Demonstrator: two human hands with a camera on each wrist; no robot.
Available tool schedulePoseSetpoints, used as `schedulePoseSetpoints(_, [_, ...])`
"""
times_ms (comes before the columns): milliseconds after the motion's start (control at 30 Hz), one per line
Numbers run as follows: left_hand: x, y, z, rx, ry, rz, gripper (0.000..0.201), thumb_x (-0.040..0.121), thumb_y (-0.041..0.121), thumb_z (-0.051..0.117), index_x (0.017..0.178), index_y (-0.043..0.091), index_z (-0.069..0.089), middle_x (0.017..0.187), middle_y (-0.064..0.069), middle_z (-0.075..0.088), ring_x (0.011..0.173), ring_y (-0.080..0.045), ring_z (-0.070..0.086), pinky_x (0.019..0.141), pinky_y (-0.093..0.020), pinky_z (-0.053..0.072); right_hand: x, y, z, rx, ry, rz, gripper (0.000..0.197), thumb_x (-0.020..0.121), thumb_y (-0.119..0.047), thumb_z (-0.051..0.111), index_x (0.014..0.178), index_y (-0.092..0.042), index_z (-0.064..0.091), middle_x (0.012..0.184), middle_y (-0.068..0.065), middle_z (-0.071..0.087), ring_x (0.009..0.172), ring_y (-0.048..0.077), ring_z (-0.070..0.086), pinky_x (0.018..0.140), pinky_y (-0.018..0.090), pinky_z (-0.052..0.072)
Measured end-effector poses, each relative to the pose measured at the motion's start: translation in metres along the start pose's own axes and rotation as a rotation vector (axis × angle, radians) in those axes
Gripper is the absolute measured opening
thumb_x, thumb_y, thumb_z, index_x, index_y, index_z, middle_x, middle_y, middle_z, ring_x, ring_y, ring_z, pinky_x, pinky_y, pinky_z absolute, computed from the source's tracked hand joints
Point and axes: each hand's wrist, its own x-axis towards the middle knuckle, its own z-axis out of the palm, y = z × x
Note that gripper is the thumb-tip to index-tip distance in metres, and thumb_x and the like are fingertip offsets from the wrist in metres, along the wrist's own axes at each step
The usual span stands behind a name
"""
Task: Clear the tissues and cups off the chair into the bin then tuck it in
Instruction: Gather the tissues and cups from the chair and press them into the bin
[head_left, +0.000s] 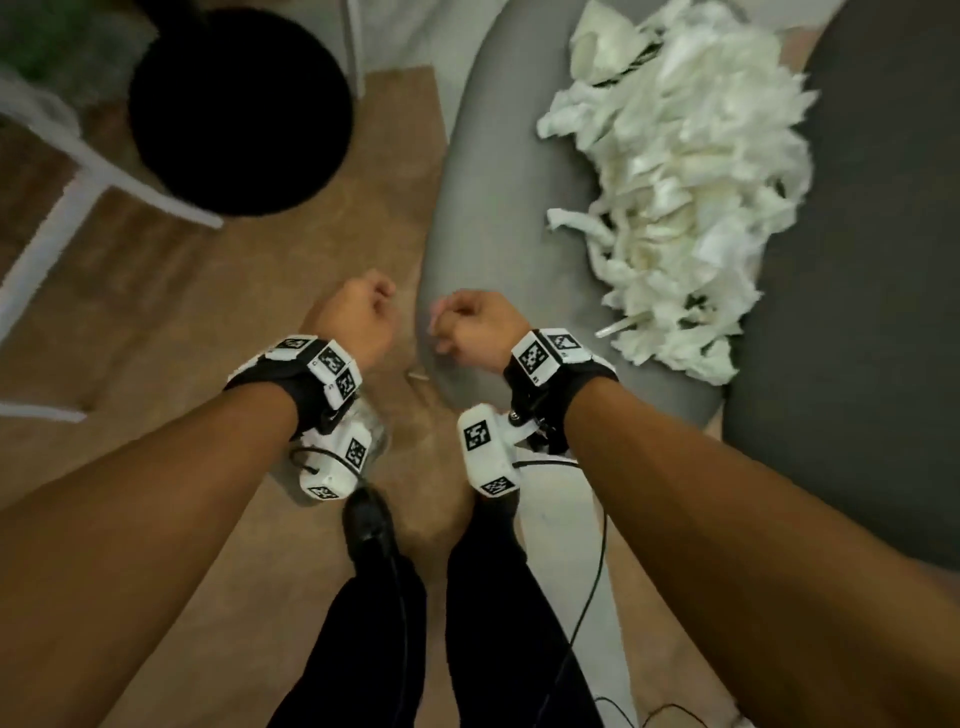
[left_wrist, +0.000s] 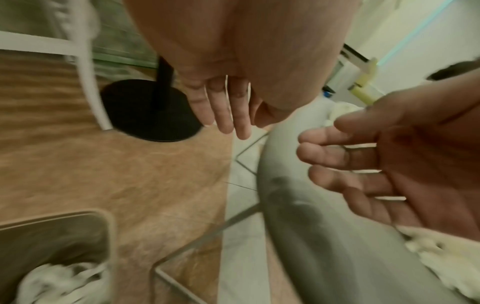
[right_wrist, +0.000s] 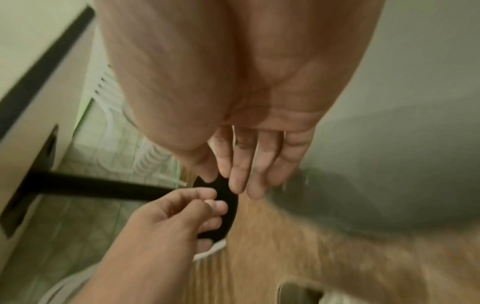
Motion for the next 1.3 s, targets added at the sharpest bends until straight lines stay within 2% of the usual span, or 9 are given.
schedulePoseSetpoints(67, [0.006, 0.049, 0.020, 0.017, -0.021, 0.105, 0.021, 0.087, 0.019, 0.050, 0.101, 0.021, 0.065, 0.090, -0.004, 0.072, 0.087, -0.029, 0.065, 0.085, -0.036, 0.050, -0.016, 0.014, -0.059, -0.159, 0.181, -0.001, 0.015, 0.086, -0.022, 0.059, 0.094, -0.016, 0.071, 0.093, 0.007, 0.073, 0.091, 0.031, 0.069, 0.088, 0.043, 0.056])
schedulePoseSetpoints(133, [0.008, 0.098, 0.047, 0.014, -0.076, 0.237, 0.021, 0.083, 0.020, 0.051, 0.099, 0.018, 0.065, 0.091, -0.007, 0.072, 0.089, -0.032, 0.065, 0.087, -0.040, 0.051, -0.034, 0.035, -0.114, -0.341, 0.325, 0.060, 0.024, 0.093, -0.023, 0.054, 0.105, -0.013, 0.072, 0.105, 0.010, 0.073, 0.101, 0.033, 0.067, 0.091, 0.036, 0.053])
schedulePoseSetpoints(233, [0.002, 0.161, 0.088, 0.076, -0.178, 0.408, 0.023, 0.084, 0.017, 0.053, 0.103, 0.016, 0.067, 0.095, -0.008, 0.072, 0.087, -0.032, 0.065, 0.080, -0.040, 0.054, -0.051, 0.070, -0.171, -0.519, 0.341, 0.132, 0.029, 0.090, -0.018, 0.056, 0.115, -0.014, 0.071, 0.118, 0.013, 0.068, 0.109, 0.034, 0.063, 0.085, 0.029, 0.048])
schedulePoseSetpoints(433, [-0.014, 0.212, 0.166, 0.382, -0.303, 0.600, 0.021, 0.090, 0.019, 0.055, 0.110, 0.016, 0.060, 0.114, -0.012, 0.055, 0.104, -0.036, 0.051, 0.084, -0.045, 0.049, -0.054, 0.121, -0.207, -0.679, 0.412, 0.141, 0.042, 0.084, -0.028, 0.065, 0.125, -0.025, 0.062, 0.135, 0.007, 0.052, 0.126, 0.036, 0.048, 0.103, 0.046, 0.045])
schedulePoseSetpoints(600, [-0.011, 0.212, 0.183, 0.404, -0.215, 0.582, 0.024, 0.088, 0.009, 0.056, 0.112, 0.009, 0.054, 0.118, -0.016, 0.051, 0.111, -0.036, 0.045, 0.087, -0.043, 0.045, -0.048, 0.148, -0.209, -0.641, 0.368, 0.137, 0.054, 0.082, -0.023, 0.066, 0.134, -0.026, 0.048, 0.140, 0.010, 0.039, 0.127, 0.039, 0.042, 0.101, 0.051, 0.046])
schedulePoseSetpoints(767, [0.007, 0.194, 0.162, 0.283, -0.216, 0.546, 0.034, 0.082, -0.006, 0.051, 0.115, 0.004, 0.052, 0.111, -0.020, 0.058, 0.099, -0.037, 0.053, 0.077, -0.040, 0.043, -0.037, 0.130, -0.198, -0.709, 0.276, 0.025, 0.041, 0.090, -0.009, 0.054, 0.130, -0.017, 0.054, 0.125, 0.017, 0.048, 0.115, 0.040, 0.053, 0.096, 0.043, 0.049])
schedulePoseSetpoints(1000, [-0.008, 0.166, 0.142, 0.319, -0.245, 0.484, 0.018, 0.088, 0.017, 0.054, 0.101, 0.008, 0.061, 0.110, -0.013, 0.058, 0.106, -0.032, 0.051, 0.086, -0.042, 0.047, -0.035, 0.109, -0.156, -0.654, 0.147, -0.029, 0.026, 0.090, -0.013, 0.058, 0.114, -0.019, 0.066, 0.115, 0.013, 0.062, 0.108, 0.032, 0.061, 0.091, 0.035, 0.049])
schedulePoseSetpoints(1167, [-0.021, 0.114, 0.089, 0.515, -0.202, 0.345, 0.042, 0.088, 0.042, 0.042, 0.108, 0.009, 0.059, 0.115, -0.012, 0.052, 0.113, -0.031, 0.045, 0.089, -0.040, 0.040, -0.036, 0.071, -0.093, -0.672, 0.071, -0.127, 0.027, 0.090, -0.010, 0.055, 0.111, -0.022, 0.066, 0.113, 0.011, 0.061, 0.107, 0.031, 0.059, 0.092, 0.036, 0.049])
schedulePoseSetpoints(1300, [-0.021, 0.071, 0.060, 0.391, -0.218, 0.238, 0.047, 0.085, 0.048, 0.038, 0.103, 0.009, 0.057, 0.110, -0.012, 0.052, 0.106, -0.032, 0.051, 0.079, -0.041, 0.046, -0.029, 0.046, -0.060, -0.706, -0.003, -0.203, 0.026, 0.089, -0.011, 0.058, 0.112, -0.019, 0.066, 0.115, 0.011, 0.063, 0.110, 0.030, 0.058, 0.091, 0.032, 0.045])
